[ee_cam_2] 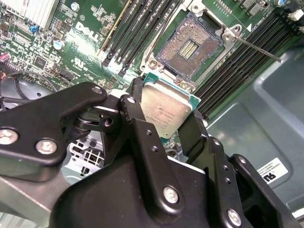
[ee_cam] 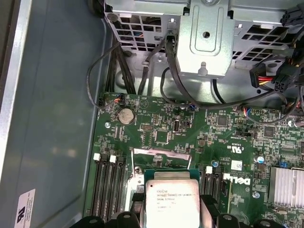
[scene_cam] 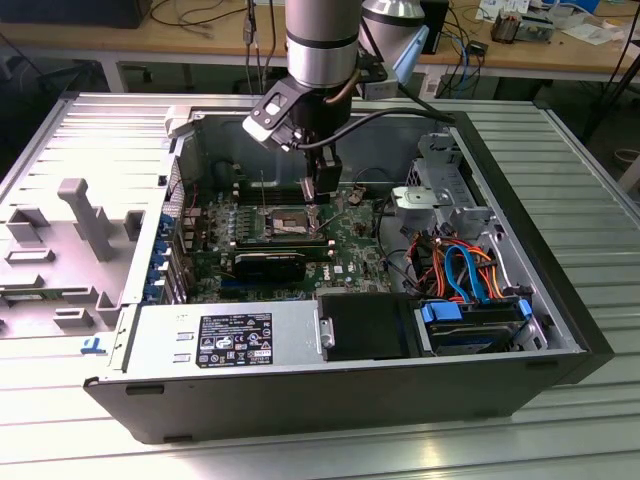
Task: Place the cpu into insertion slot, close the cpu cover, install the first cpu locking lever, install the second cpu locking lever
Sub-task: 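Place the cpu into insertion slot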
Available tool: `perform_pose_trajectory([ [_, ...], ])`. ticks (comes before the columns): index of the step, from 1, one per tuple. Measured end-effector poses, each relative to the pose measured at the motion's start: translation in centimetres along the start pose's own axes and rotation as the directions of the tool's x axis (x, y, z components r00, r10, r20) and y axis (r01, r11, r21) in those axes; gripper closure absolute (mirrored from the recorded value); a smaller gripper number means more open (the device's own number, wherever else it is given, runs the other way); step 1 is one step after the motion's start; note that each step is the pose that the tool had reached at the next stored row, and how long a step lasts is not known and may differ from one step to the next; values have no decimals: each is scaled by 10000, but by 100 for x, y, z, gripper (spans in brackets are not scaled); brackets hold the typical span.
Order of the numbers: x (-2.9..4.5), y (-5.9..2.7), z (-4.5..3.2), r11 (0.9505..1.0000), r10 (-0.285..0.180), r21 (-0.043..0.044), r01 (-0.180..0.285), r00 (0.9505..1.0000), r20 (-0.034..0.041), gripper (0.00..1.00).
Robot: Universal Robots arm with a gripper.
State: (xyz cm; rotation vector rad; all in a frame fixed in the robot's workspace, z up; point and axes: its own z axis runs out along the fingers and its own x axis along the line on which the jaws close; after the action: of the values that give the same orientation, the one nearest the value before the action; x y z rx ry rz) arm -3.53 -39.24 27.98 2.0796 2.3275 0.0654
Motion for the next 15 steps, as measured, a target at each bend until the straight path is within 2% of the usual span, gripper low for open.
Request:
perform_pose_trajectory([
  [15, 0, 0, 0, 9992, 401, -6, -401, 9992, 18, 45],
])
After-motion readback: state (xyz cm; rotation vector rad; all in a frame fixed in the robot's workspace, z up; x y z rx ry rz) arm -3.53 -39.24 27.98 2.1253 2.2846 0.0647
